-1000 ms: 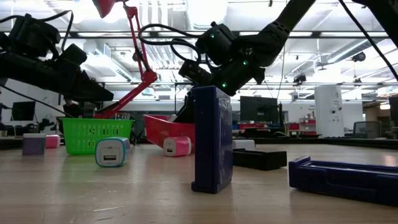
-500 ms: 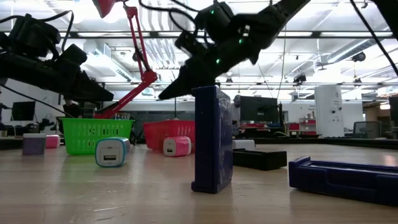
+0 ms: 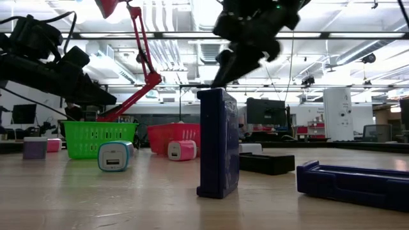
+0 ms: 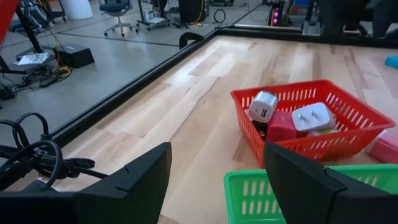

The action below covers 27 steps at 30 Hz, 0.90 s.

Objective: Pick & Place Office items
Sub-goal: Put the white charger adapter into the red bin

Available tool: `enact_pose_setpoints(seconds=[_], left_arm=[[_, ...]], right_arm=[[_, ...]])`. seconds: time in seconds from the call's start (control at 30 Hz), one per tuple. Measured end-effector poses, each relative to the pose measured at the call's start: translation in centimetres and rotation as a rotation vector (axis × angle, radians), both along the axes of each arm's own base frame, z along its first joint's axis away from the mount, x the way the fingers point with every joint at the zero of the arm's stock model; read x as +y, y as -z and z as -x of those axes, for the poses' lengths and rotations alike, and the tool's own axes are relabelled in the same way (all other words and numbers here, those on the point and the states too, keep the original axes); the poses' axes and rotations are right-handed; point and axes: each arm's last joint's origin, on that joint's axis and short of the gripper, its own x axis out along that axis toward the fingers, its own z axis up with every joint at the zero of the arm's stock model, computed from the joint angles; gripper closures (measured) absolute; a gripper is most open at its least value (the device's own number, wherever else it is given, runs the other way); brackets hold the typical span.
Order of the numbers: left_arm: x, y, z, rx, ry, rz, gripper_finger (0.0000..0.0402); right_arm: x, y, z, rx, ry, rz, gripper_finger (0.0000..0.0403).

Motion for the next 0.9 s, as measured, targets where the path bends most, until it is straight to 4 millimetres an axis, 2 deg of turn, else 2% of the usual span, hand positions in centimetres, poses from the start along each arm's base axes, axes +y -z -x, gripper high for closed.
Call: enact_pose_setpoints(seconds=[0.1,0.23,0.4,0.67,0.9], left_arm=[[0.0,0.0,0.0,0.000,0.000,0.000,0.0144],[0.0,0.0,0.0,0.001,0.000,0.001,0.0144],[0.0,0.0,0.0,0.001,0.001,0.001,0.0144],[0.0,0.0,0.0,0.001,0.004,0.002,0.0145],[0.0,0.0,0.0,0.001,0.004,0.002,0.0145]], right_arm=[[0.2,0.8,0.9,0.015,-0.069,-0.001,0.0148],[0.4,2.8,1.9,0.057,-0.115,-0.027,0.0149],[0.8,5.2,2.8,0.018,-0.198,-0.073,0.0144],[-0.5,7.4,3.7,-0.074,-0.175,-0.027,0.0145],[-1.1,8.8,4.7,-0.076,-0.137,-0.037,0.0143]])
